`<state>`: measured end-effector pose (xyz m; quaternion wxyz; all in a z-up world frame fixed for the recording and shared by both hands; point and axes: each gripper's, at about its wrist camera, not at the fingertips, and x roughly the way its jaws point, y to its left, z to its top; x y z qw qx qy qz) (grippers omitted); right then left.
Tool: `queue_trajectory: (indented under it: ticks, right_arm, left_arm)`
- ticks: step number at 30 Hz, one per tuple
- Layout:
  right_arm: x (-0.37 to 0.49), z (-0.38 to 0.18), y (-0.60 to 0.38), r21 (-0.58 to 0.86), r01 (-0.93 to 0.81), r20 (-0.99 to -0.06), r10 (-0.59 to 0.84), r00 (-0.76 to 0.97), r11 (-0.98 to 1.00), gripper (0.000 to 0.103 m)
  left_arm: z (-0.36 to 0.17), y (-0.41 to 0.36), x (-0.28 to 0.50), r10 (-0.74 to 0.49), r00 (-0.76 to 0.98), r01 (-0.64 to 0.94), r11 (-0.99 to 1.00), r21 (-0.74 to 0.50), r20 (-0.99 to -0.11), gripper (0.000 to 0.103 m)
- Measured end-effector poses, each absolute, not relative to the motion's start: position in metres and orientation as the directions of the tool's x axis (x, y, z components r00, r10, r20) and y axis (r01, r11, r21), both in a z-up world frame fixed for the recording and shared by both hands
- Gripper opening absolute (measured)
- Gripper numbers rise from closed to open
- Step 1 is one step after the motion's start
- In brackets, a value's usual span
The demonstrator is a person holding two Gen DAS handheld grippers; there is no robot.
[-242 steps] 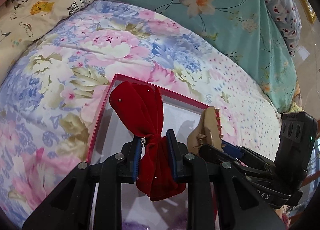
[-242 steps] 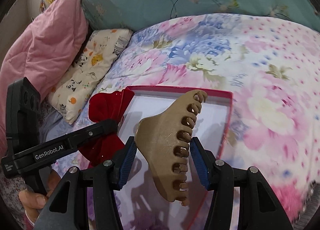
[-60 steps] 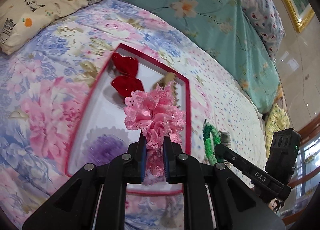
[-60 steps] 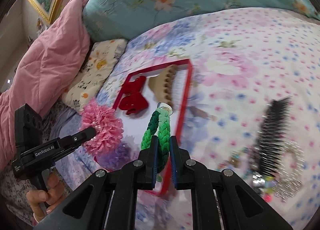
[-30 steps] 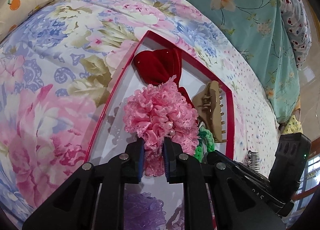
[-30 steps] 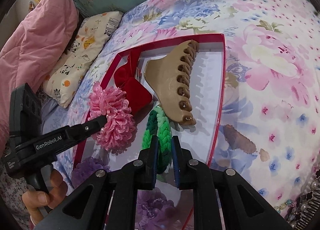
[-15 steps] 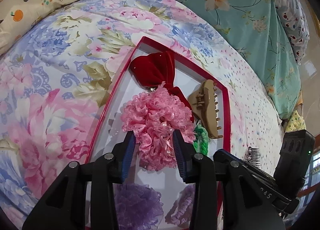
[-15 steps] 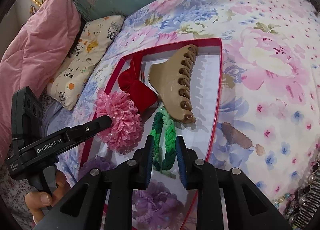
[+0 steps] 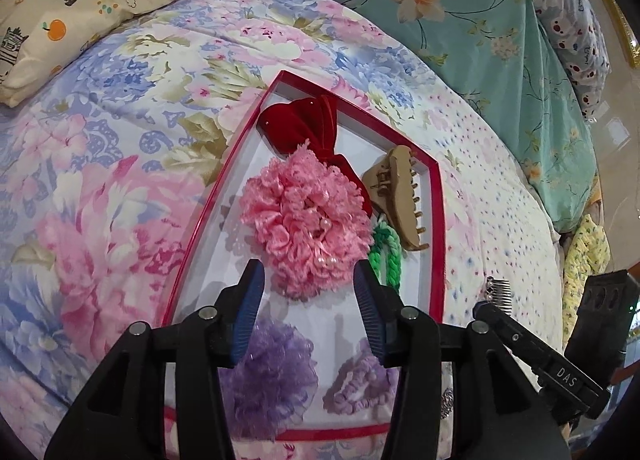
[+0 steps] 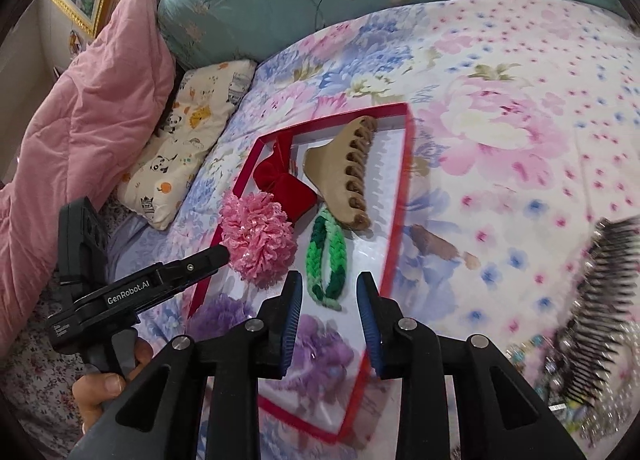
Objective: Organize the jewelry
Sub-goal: 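Move both open tools back toward the black comb and bead bracelets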
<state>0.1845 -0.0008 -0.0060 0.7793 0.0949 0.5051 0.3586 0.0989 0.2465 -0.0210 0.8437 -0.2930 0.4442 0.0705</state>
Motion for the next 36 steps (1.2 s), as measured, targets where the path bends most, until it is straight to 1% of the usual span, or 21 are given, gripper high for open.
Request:
queue_trajectory:
  ticks: [11, 26, 36]
  right_arm:
    - [0.171, -0.002, -0.067, 0.505, -0.393, -0.724, 0.625, 0.291, 0.768, 0.031]
    - [0.153, -0.007, -0.160, 0.490, -0.266, -0.740, 0.557, 0.376, 0.830, 0.032]
    - [0.152, -0.011, -0.186, 0.508, -0.221, -0.732, 0.553, 0.398, 0.833, 0.032]
  left_arm:
    - [-0.005, 0.222, 0.076, -0.176, 0.616, -0.345, 0.816, -0.463, -0.768, 0.045]
    - [-0.003, 0.169, 0.064, -0.254, 0.593, -0.275, 0.828, -0.489, -0.764, 0.045]
    - [-0.002, 0.130, 0.066, -0.297, 0.559, -0.208, 0.853, -0.478, -0.774, 0.045]
